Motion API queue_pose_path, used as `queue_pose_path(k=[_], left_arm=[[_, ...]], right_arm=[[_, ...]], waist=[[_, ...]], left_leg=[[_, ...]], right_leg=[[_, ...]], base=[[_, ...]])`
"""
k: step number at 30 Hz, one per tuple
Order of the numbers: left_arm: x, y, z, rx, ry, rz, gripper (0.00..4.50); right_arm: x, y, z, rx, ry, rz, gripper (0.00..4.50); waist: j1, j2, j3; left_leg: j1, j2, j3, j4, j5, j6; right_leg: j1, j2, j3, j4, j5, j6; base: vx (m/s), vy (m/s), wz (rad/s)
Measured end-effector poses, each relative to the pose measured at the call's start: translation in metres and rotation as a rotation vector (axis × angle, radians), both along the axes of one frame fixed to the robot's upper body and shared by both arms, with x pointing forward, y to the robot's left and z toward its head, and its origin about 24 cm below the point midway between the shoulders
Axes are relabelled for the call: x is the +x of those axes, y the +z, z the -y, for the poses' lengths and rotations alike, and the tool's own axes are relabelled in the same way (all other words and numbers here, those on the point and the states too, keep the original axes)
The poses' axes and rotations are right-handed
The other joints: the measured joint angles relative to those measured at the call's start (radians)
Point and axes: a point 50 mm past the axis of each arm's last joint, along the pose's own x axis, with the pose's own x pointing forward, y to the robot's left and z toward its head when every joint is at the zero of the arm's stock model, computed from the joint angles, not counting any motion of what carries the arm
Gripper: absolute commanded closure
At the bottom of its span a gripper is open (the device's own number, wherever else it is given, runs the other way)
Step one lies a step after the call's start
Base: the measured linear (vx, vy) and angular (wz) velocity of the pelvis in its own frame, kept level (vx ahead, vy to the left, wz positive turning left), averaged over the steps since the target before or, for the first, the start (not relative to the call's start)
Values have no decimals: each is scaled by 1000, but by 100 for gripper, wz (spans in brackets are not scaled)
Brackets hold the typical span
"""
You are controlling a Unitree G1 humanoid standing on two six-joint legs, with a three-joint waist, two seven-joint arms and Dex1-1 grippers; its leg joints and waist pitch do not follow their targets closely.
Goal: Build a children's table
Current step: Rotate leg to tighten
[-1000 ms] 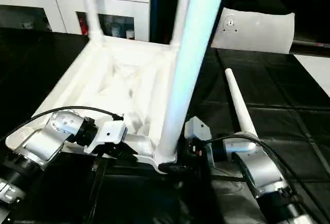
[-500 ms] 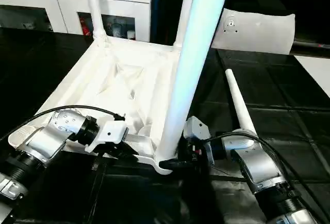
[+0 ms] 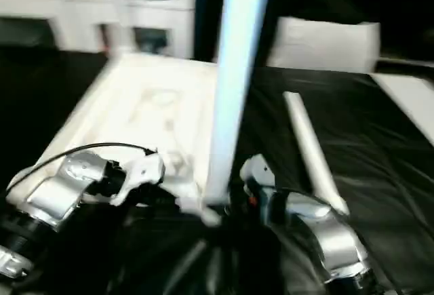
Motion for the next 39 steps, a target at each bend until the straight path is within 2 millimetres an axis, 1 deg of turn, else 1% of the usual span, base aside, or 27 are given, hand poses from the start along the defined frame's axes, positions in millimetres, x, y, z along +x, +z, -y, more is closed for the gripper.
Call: queue_pose_path(k=[2,4,5,6,7,8,9,10,11,12,13,14,15,16,17,18,19,20,21,22,23,25,27,30,34,36,39], left_arm=[[2,-2,8,-1,121,5,450],[4,-2,16,0,210,11,450],[3,-2,21,-5,260,12,450],[3,-2,26,-4,291,13,450],[3,-2,26,-3,301,13,450],[2,-1,32,-2,344,18,450],[2,-1,34,-1,359,20,450],[2,-1,36,0,372,22,450],[2,-1,38,1,380,24,450],[2,-1,39,2,387,31,450],[2,0,39,1,389,34,450],[2,1,38,6,385,42,450],[2,2,38,12,374,50,450],[1,3,38,15,361,53,450],[0,4,38,19,352,61,450],[0,4,37,25,346,63,450],[-1,4,38,24,338,64,450],[-1,6,37,25,327,73,450],[-1,7,35,25,313,80,450],[-1,8,34,29,300,83,450],[-1,8,31,27,279,87,450],[-2,10,27,21,240,90,450],[0,12,19,27,209,105,450],[4,15,6,39,155,120,450],[5,17,-10,53,69,117,450],[5,18,-17,61,19,112,450],[5,18,-21,63,-63,84,450]], right_arm=[[6,-2,-8,13,-169,-22,182],[13,-2,-16,14,-304,-35,182],[18,0,-20,-2,-363,-39,182],[21,0,-22,-16,-397,-39,182],[21,1,-23,-19,-408,-40,182],[25,2,-27,-35,-454,-37,147],[26,3,-28,-36,-469,-37,126],[27,3,-28,-32,-486,-39,126],[27,3,-28,-32,-491,-38,112],[28,4,-29,-20,-490,-33,104],[29,5,-30,-14,-488,-32,104],[29,6,-30,-7,-486,-27,76],[27,7,-30,0,-485,-23,76],[25,6,-28,2,-486,-22,68],[23,5,-27,5,-475,-25,65],[21,3,-25,2,-463,-30,59],[21,4,-23,1,-451,-28,37],[20,5,-23,4,-435,-20,28],[19,6,-21,3,-418,-12,28],[18,7,-19,1,-400,-7,14],[15,7,-14,0,-370,0,6],[9,8,-5,-15,-310,14,6],[5,8,1,-29,-240,21,6],[-5,8,13,-46,-126,19,6],[-8,15,26,-59,1,43,6],[-8,21,32,-64,55,63,6],[-3,32,33,-68,147,109,6]], waist=[[-18,1,0],[-34,5,3],[-47,11,6],[-55,17,10],[-58,18,10],[-66,24,16],[-67,25,18],[-67,24,19],[-66,24,20],[-68,26,25],[-74,35,28],[-74,53,34],[-54,56,38],[-45,36,33],[-29,6,31],[-20,2,27],[-7,9,25],[0,19,23],[0,25,20],[-1,26,19],[-1,25,17],[-2,22,16],[1,21,16],[3,20,16],[6,19,17],[14,18,17],[27,18,17]], left_leg=[[1,0,-4,0,0,0],[0,1,-13,0,0,0],[-1,1,-24,0,0,0],[0,2,-31,-1,0,0],[0,2,-33,-1,0,0],[0,3,-36,-3,0,0],[1,3,-36,-4,0,0],[2,3,-35,-5,0,0],[5,2,-34,-6,-1,0],[11,3,-33,-9,-3,-3],[10,5,-38,-10,-8,-4],[6,19,-49,-13,-10,-6],[0,17,-46,-16,-9,-7],[3,13,-27,-16,-9,-7],[22,-6,-22,-13,-10,-9],[23,-13,-23,-3,-20,-15],[18,-13,-30,2,-29,-9],[7,-15,-42,-4,-28,-8],[0,-13,-50,-7,-23,-16],[-5,-9,-52,-10,-17,-22],[-9,-7,-51,-11,-7,-21],[-14,-7,-46,-3,-2,-18],[-19,-8,-42,-7,-2,-17],[-19,-6,-36,-9,-2,-16],[-19,-3,-29,-10,-2,-16],[-18,-2,-26,-9,-3,-16],[-17,1,-21,-9,-2,-15]], right_leg=[[0,-1,-7,-7,0,0],[1,-3,-21,-20,0,0],[7,-3,-34,-33,0,0],[13,-7,-50,-44,0,0],[15,-7,-54,-47,0,0],[19,-18,-73,-54,0,0],[20,-18,-73,-53,0,0],[21,-18,-72,-52,0,-1],[19,-18,-72,-51,0,-1],[16,-20,-83,-59,-1,0],[24,-28,-114,-75,-1,0],[46,-35,-153,-91,-5,2],[40,-35,-142,-41,-35,-4],[38,-40,-104,0,-37,-6],[15,-44,-67,17,-32,-2],[11,-46,-63,24,-32,-1],[10,-46,-66,23,-32,-1],[8,-46,-71,21,-32,-1],[6,-41,-76,15,-32,-2],[6,-32,-72,7,-31,-3],[5,-29,-70,2,-20,-9],[3,-30,-64,4,5,-9],[-3,-30,-61,2,7,-11],[-6,-30,-59,2,6,-12],[-8,-30,-57,2,5,-12],[-8,-30,-57,2,5,-12],[-8,-30,-56,2,6,-12]], base=[[-54,19,-13],[-53,27,-17],[-56,33,-20],[-51,48,-19],[-37,50,-12],[-37,50,-12],[0,0,0],[0,0,0],[0,0,0],[0,0,0],[0,0,0],[0,0,0],[0,0,0],[47,-58,1],[47,-58,1],[100,-109,2],[98,-37,-22],[98,-37,-22],[101,3,-24],[0,0,0],[0,0,0],[0,0,0],[0,0,0],[0,0,0],[0,0,0],[0,0,0],[0,0,0]])
